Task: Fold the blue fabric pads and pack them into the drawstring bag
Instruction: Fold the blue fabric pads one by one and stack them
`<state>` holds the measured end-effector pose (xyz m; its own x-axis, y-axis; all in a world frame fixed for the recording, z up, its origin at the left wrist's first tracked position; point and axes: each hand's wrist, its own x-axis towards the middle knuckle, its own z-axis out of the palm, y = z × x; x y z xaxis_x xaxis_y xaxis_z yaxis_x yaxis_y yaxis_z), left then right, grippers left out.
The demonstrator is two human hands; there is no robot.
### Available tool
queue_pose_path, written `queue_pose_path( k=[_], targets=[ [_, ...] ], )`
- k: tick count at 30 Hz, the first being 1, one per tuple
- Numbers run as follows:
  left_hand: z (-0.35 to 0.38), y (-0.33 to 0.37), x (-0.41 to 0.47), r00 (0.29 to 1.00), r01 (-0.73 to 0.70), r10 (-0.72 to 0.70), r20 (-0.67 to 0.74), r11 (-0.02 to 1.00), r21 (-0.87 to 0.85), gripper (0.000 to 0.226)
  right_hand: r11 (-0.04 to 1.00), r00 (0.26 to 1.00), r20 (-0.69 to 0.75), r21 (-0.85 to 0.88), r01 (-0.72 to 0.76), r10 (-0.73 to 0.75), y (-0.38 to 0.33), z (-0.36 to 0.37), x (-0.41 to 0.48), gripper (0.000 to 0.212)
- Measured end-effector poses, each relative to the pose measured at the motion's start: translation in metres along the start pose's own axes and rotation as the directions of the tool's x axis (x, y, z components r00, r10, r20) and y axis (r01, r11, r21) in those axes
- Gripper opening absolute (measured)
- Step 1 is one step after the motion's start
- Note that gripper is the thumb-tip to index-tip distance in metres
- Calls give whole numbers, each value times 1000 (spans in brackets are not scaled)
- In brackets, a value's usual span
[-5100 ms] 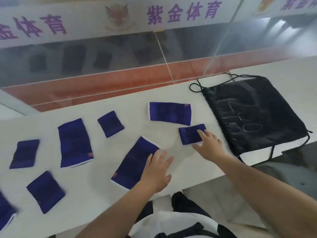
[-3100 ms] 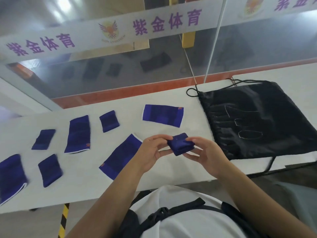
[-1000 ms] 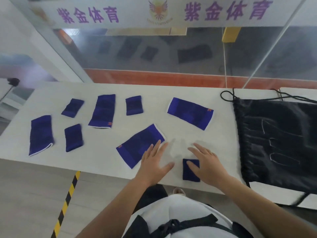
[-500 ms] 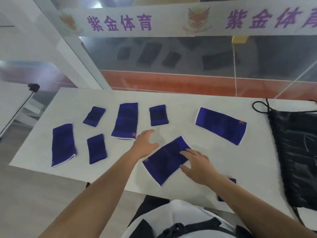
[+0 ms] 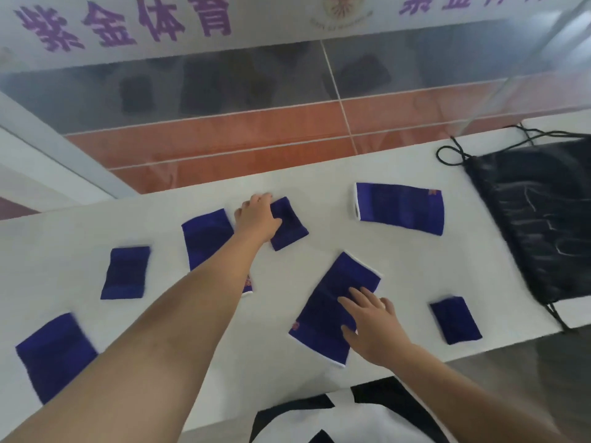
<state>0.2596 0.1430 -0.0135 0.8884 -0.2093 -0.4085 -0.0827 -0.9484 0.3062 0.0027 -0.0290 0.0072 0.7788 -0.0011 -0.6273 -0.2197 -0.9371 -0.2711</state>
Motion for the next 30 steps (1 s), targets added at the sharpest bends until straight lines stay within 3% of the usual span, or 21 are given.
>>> queue_pose_path(
  k=[7, 11, 14, 17, 20, 21, 22, 23, 24, 25, 27, 30],
  targets=[
    [-2, -1, 9, 997, 45, -48, 54, 997, 60, 53, 997, 997, -6, -26, -75, 75, -6, 5, -4, 60],
    [-8, 0, -1, 996, 22, -4, 87, 979, -204, 38, 980, 996, 29, -184, -81, 88, -12, 4, -8, 66],
    [-19, 3, -19, 998, 20, 2, 63, 940, -341, 37, 975, 996, 26, -209, -77, 85, -14, 1, -9, 65],
    [-34, 11, -49, 997, -14, 43, 59, 905, -426, 33, 990, 996, -11, -106, -88, 88, -15, -7, -8, 59],
    [-51, 24, -86, 986, -17, 105, 129, 833, -553, 24, 975, 984, -148, 210, -67, 100, -17, -24, -12, 58],
    [-57, 30, -101, 981, -8, 122, 154, 809, -588, 22, 897, 977, -159, 438, -57, 139, -19, -35, -17, 59],
    [-64, 36, -116, 974, 1, 143, 176, 773, -635, 21, 712, 975, -117, 700, -53, 187, -22, -46, -24, 59],
    [-71, 42, -131, 965, 11, 174, 195, 719, -695, 21, 437, 979, -53, 898, -38, 195, -24, -57, -32, 58],
    [-76, 48, -147, 956, 26, 208, 209, 647, -762, 23, 182, 986, -6, 983, -25, 168, -24, -66, -39, 55],
    [-79, 53, -163, 949, 44, 231, 213, 575, -817, 25, 9, 991, 19, 1000, -20, 133, -21, -72, -46, 49],
    [-76, 62, -190, 958, 62, 215, 191, 491, -869, 25, -177, 994, -12, 984, 31, 110, -15, -77, -61, 28],
    [-50, 73, -215, 986, 105, 61, 152, 475, -873, 24, -270, 979, -29, 959, 84, 201, -4, -71, -76, 7]
  ],
)
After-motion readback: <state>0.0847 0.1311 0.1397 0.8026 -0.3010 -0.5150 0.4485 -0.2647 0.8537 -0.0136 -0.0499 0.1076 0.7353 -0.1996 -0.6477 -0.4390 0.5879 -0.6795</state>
